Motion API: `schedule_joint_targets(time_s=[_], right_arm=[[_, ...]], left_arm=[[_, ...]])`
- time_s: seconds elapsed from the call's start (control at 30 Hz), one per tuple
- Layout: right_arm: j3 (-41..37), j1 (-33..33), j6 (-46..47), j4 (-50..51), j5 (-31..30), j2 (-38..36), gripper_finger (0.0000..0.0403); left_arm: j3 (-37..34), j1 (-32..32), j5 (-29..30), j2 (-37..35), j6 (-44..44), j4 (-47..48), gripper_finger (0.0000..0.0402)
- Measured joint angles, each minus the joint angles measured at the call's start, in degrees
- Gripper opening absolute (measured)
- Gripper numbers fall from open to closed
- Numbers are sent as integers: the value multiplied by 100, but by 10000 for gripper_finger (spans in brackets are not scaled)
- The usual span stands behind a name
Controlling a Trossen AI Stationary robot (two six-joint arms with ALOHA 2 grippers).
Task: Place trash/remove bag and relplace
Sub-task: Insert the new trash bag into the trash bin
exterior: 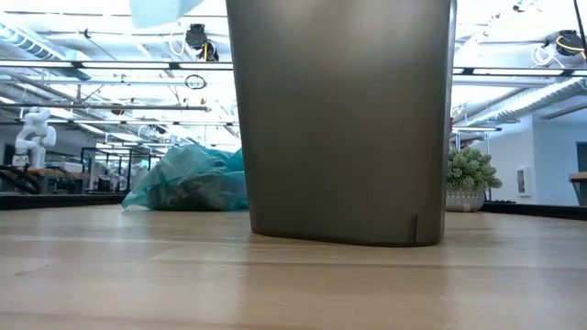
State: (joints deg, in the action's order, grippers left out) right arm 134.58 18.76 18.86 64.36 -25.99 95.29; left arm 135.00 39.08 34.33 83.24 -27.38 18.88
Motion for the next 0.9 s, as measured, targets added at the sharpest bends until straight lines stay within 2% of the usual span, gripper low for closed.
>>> schedule_joint_targets(time_s=[0.1, 0.3, 0.57, 0.67, 0.83, 0.9], right_arm=[[0, -280, -595, -96, 91, 88, 245], [-2, -1142, -919, -1184, 2362, 413, 239], [-2, -1849, -1120, -2257, 4126, 1196, 234], [-2, -1914, -1045, -2636, 4740, 1462, 187], [-2, -1812, -1120, -2935, 5151, 1659, 28], [-2, -1745, -1214, -2922, 5155, 1652, 14]], left_arm=[[0, 1, -128, 0, 2, -57, 0], [0, 1, -201, 0, 22, -105, 0], [0, 1, -392, 56, 157, -144, 0], [0, -1, -396, 81, 160, -195, 0], [0, 1, -400, 100, 207, -212, 0], [0, 1, -418, 101, 306, -213, 0]])
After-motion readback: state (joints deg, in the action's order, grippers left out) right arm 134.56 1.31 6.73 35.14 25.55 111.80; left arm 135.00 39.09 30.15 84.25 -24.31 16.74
